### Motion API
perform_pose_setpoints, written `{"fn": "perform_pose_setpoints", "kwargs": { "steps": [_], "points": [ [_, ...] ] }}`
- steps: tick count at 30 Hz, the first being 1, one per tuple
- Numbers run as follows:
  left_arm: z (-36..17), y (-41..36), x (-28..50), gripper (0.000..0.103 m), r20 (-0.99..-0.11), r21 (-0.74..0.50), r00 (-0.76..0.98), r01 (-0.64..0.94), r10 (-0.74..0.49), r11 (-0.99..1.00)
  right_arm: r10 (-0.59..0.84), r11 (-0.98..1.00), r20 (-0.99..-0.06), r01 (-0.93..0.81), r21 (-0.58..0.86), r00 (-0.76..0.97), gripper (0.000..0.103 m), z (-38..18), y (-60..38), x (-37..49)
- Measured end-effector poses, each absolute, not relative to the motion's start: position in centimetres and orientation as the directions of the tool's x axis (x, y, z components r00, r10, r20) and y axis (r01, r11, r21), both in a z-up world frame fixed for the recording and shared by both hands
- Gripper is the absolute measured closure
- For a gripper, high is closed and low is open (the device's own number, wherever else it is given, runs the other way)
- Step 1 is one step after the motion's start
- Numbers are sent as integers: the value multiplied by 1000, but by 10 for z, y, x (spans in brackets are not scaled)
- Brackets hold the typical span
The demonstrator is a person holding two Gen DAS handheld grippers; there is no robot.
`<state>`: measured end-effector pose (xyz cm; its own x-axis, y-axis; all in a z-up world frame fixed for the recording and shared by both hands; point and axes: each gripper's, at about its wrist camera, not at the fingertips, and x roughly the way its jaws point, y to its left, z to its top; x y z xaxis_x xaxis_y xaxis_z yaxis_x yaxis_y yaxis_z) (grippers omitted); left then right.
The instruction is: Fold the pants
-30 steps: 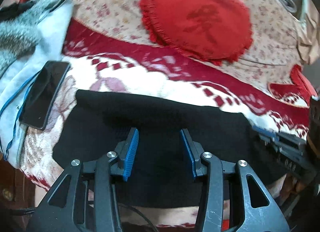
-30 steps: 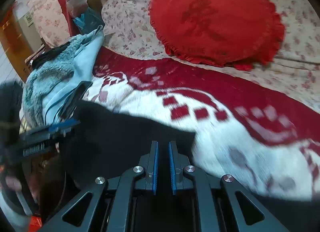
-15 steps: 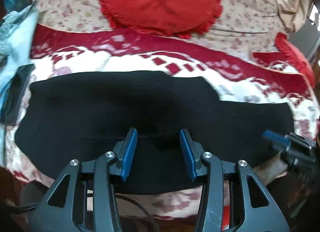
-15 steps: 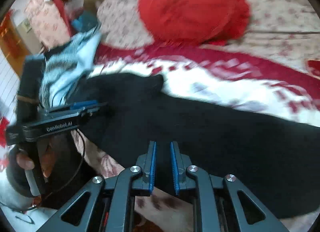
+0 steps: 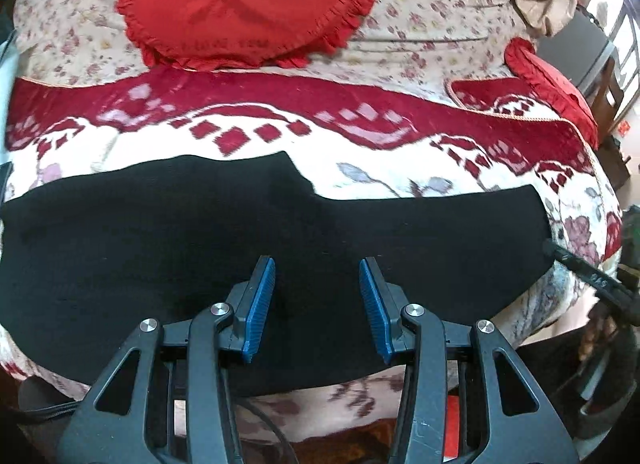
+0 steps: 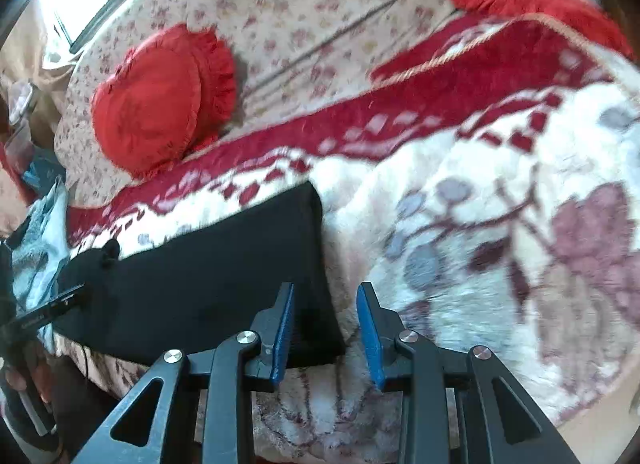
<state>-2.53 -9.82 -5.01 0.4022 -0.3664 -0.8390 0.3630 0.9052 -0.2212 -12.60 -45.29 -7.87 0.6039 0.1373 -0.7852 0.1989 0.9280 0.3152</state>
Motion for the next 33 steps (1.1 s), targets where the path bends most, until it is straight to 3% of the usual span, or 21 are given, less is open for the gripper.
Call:
{"fn": "perform_pose_setpoints", "kwargs": {
  "steps": [2, 3, 9, 14, 16, 18, 22, 26, 27, 28, 29, 33],
  "points": [
    [-48, -102, -26, 61, -840, -209, 407, 369, -359, 906, 190, 926, -777, 152, 344, 600, 80, -83, -447, -121],
    [-48, -103, -26, 61, -840, -203, 409, 371, -356, 906, 169, 937, -777, 144, 317, 607, 93, -81, -443, -122],
    [-43, -105, -24, 61, -838, -193, 417, 377, -352, 906, 196, 937, -705, 83, 341, 682, 95, -51, -445, -144],
    [-50, -114, -26, 61, -847, -199, 392, 390, -358, 899, 156, 948, -811, 145, 283, 564, 95, -91, -447, -130],
    [-47, -117, -29, 61, -842, -202, 392, 408, -370, 890, 156, 937, -804, 171, 304, 574, 95, -97, -450, -132],
    [-43, -122, -29, 61, -838, -199, 394, 425, -378, 883, 157, 925, -794, 195, 327, 587, 91, -93, -457, -135],
    [-39, -141, -29, 61, -833, -203, 379, 469, -404, 860, 145, 920, -775, 205, 334, 615, 74, -83, -463, -140],
    [-41, -161, -28, 61, -837, -202, 360, 497, -412, 844, 163, 915, -776, 200, 349, 609, 71, -85, -456, -133],
    [-43, -166, -27, 61, -840, -203, 351, 503, -413, 840, 166, 926, -792, 183, 330, 587, 73, -87, -449, -129],
    [-43, -169, -27, 61, -841, -204, 347, 506, -415, 838, 167, 932, -795, 169, 320, 583, 86, -88, -445, -129],
    [-43, -172, -27, 61, -841, -204, 346, 510, -417, 835, 158, 936, -789, 164, 311, 593, 91, -86, -443, -130],
    [-44, -186, -26, 61, -844, -189, 344, 527, -412, 828, 155, 933, -777, 167, 318, 611, 94, -81, -449, -136]
  ]
}}
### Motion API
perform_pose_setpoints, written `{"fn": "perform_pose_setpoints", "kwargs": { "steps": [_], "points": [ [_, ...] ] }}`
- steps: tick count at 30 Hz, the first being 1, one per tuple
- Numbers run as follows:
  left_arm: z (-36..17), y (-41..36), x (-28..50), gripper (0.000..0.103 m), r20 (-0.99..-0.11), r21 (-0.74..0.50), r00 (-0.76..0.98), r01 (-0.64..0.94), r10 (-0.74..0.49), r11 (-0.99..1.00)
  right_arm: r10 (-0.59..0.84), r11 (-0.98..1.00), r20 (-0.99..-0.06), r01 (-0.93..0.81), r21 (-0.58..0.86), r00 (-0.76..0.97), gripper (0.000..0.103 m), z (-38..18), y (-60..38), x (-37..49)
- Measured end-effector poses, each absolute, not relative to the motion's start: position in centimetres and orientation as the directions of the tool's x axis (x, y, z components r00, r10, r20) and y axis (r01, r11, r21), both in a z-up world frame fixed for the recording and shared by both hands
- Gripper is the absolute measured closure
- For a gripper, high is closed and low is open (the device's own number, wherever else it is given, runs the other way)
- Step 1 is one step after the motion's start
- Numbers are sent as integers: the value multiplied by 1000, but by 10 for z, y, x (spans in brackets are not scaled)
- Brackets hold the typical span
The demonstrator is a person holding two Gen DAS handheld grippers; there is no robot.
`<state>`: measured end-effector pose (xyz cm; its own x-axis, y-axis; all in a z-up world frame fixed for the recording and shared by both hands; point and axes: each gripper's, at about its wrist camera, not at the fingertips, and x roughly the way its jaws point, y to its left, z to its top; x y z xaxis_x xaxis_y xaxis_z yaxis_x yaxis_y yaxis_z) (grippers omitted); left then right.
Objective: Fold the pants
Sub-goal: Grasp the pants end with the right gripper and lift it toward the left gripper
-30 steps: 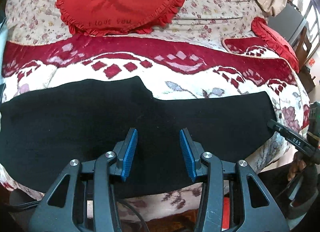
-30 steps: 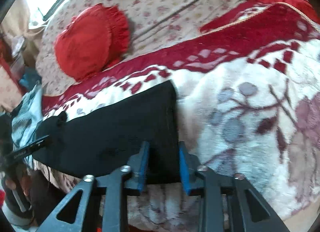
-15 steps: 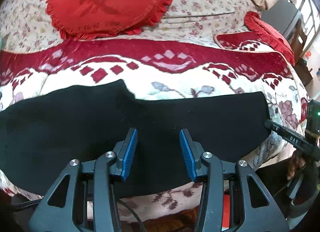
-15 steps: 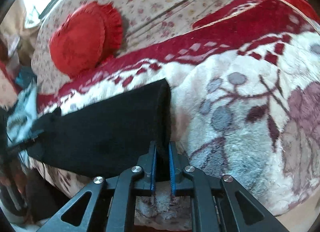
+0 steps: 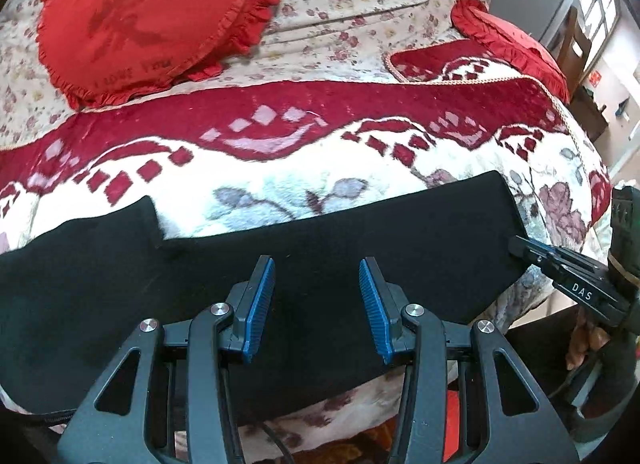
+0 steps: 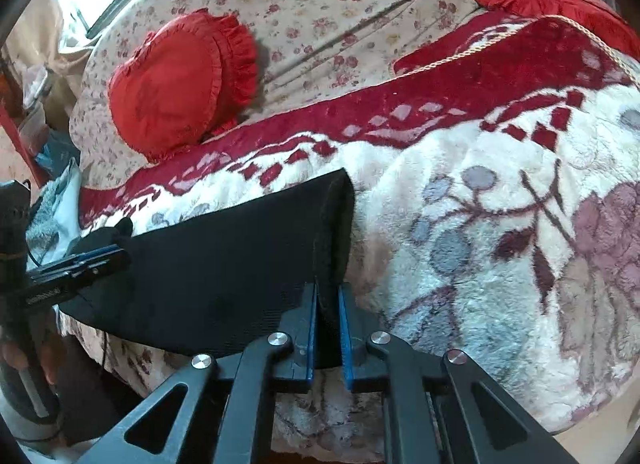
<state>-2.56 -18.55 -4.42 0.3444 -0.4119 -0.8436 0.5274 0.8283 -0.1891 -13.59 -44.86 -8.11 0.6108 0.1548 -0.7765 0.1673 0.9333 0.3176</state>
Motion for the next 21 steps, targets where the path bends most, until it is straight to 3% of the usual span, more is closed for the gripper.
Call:
{"fn": "perform_pose_setpoints", "kwargs": {
  "steps": [6, 10, 21],
  "points": [
    [-43, -205, -24, 61, -846, -176, 333, 563, -417, 808, 188, 900, -781, 215, 380, 596, 89, -95, -459, -139],
    [-40, -220, -20, 61, -845, -179, 323, 580, -426, 795, 194, 888, -773, 227, 400, 604, 71, -94, -464, -147],
    [-37, -274, -13, 61, -854, -212, 241, 647, -461, 732, 267, 848, -740, 214, 485, 617, 60, -104, -466, -157]
  ]
}}
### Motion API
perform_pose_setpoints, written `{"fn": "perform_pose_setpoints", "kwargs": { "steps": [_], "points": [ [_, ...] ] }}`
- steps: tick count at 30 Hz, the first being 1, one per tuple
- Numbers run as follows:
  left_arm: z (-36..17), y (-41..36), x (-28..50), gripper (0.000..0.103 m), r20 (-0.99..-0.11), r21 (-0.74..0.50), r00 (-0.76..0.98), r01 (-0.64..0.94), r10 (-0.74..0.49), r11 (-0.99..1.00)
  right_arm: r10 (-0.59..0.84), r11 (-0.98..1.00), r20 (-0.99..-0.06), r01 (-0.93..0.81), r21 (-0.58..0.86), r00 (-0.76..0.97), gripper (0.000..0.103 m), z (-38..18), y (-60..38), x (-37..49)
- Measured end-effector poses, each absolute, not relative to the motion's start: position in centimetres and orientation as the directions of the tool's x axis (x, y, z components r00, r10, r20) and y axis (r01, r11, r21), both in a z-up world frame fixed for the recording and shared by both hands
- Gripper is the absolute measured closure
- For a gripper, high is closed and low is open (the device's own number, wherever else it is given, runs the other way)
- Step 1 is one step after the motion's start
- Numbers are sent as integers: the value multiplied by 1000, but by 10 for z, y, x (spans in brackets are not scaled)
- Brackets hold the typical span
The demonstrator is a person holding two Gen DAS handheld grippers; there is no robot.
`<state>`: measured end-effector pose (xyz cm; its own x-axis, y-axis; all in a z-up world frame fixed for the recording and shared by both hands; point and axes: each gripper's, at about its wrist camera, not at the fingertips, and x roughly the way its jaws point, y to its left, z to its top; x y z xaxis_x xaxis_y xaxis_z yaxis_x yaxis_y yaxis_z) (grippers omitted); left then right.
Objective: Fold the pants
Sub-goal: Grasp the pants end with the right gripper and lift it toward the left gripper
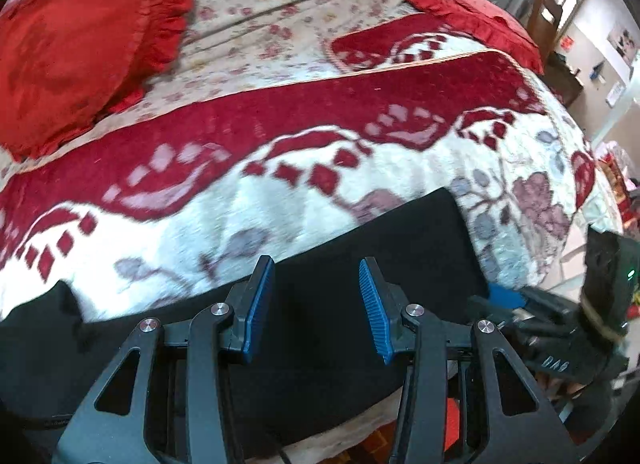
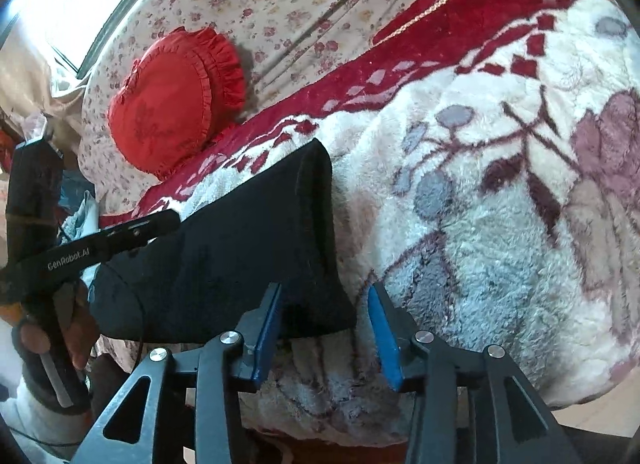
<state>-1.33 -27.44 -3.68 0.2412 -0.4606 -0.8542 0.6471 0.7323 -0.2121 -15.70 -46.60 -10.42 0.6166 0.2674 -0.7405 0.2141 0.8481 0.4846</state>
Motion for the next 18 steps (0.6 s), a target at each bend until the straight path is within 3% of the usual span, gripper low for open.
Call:
{"fn": "perform_pose_setpoints", "kwargs": {
  "steps": [4, 18],
  "points": [
    [-39, -300, -12, 46, -855, -230, 195, 686, -480, 690, 285, 837, -730, 210, 505, 622, 59, -108, -466, -157],
    [-62, -387, -15, 45, -898, -173, 105, 809, -427, 562, 330, 813, -697, 184, 553, 636, 56, -113, -471, -162]
  ]
}}
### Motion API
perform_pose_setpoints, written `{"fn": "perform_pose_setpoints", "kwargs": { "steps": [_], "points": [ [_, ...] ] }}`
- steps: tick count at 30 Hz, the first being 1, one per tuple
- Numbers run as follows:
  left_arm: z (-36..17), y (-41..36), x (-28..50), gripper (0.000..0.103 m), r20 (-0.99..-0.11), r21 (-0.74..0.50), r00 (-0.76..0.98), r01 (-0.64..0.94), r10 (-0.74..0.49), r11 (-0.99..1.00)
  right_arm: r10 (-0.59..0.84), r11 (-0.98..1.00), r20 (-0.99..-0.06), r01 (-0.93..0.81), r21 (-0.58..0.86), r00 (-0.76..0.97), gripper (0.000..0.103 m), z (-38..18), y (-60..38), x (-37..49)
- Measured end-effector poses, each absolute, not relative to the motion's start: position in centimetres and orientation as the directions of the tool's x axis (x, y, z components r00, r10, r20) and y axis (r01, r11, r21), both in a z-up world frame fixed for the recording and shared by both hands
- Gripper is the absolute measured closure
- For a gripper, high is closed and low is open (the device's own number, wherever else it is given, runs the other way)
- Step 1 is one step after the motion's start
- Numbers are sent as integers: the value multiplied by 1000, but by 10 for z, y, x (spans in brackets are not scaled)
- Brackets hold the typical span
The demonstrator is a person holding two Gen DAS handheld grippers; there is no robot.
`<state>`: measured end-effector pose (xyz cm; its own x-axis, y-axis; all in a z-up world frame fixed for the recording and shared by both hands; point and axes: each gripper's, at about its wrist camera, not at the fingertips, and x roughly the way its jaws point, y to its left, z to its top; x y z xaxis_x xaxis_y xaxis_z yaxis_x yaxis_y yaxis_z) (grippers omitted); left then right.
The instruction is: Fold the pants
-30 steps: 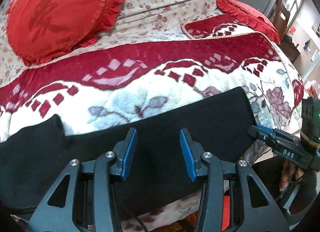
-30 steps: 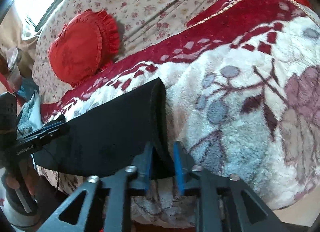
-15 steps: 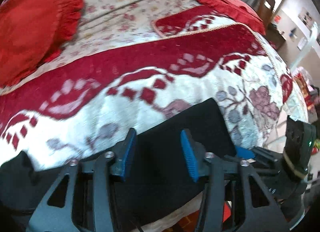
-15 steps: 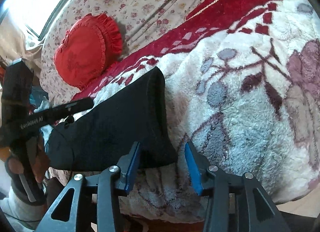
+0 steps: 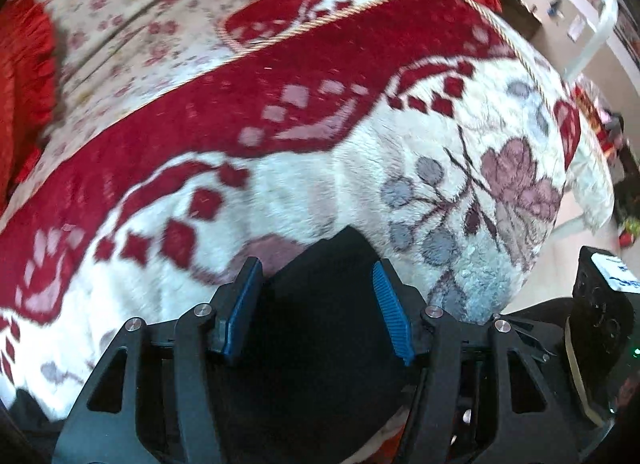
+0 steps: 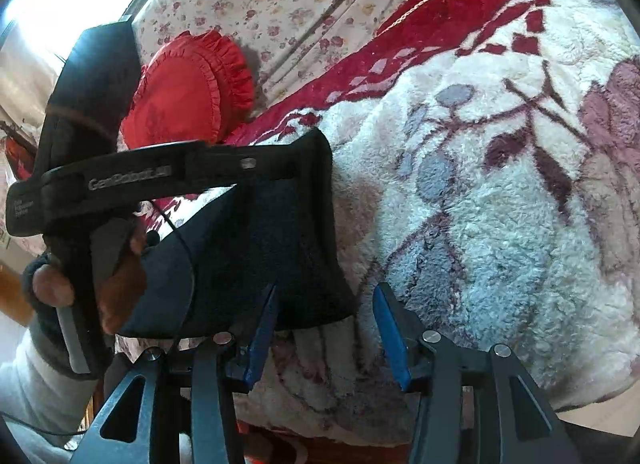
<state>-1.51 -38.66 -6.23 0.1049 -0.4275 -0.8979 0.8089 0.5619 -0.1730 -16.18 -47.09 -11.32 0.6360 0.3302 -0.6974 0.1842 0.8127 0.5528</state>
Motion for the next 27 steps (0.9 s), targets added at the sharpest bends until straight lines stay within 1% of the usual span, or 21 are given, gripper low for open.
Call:
{"fn": "perform_pose_setpoints", "kwargs": {
  "steps": [3, 4, 5, 6, 7, 8, 9, 10, 12, 17, 20, 23, 27],
  "points": [
    [-68, -398, -21, 46, -903, -125, 116, 850, -414, 512, 350, 792, -672, 177, 585, 652, 55, -117, -473, -160],
    [-71, -400, -21, 54, -902, -126, 114, 854, -417, 505, 363, 781, -663, 174, 600, 655, 56, -118, -474, -159],
    [-72, -401, -21, 59, -900, -129, 113, 854, -422, 504, 372, 772, -657, 174, 611, 656, 59, -118, -475, -158],
    [-74, -400, -20, 65, -898, -139, 106, 853, -426, 503, 374, 767, -651, 174, 617, 660, 71, -118, -476, -157],
    [-75, -399, -20, 70, -896, -140, 108, 853, -431, 503, 368, 771, -655, 177, 611, 660, 80, -118, -476, -156],
    [-75, -398, -20, 73, -893, -140, 110, 855, -437, 500, 359, 777, -659, 179, 603, 661, 81, -117, -475, -155],
    [-73, -396, -20, 80, -889, -150, 102, 856, -447, 495, 358, 784, -655, 168, 598, 665, 86, -115, -473, -155],
    [-72, -394, -19, 84, -886, -162, 95, 854, -455, 494, 361, 785, -650, 157, 599, 669, 88, -113, -472, -155],
    [-64, -389, -18, 85, -873, -190, 83, 850, -480, 492, 364, 785, -631, 139, 603, 685, 89, -106, -469, -156],
    [-19, -359, -16, 85, -819, -210, 118, 849, -561, 485, 381, 782, -556, 64, 620, 739, 90, -71, -461, -162],
    [13, -326, -14, 85, -783, -193, 175, 844, -597, 500, 401, 801, -523, -11, 599, 752, 90, -41, -442, -160],
    [37, -280, -10, 85, -750, -184, 238, 821, -617, 540, 455, 812, -487, -123, 570, 746, 91, -10, -407, -151],
    [42, -214, 4, 85, -739, -176, 317, 761, -595, 624, 532, 807, -482, -244, 538, 696, 91, 4, -352, -131]
  ]
}}
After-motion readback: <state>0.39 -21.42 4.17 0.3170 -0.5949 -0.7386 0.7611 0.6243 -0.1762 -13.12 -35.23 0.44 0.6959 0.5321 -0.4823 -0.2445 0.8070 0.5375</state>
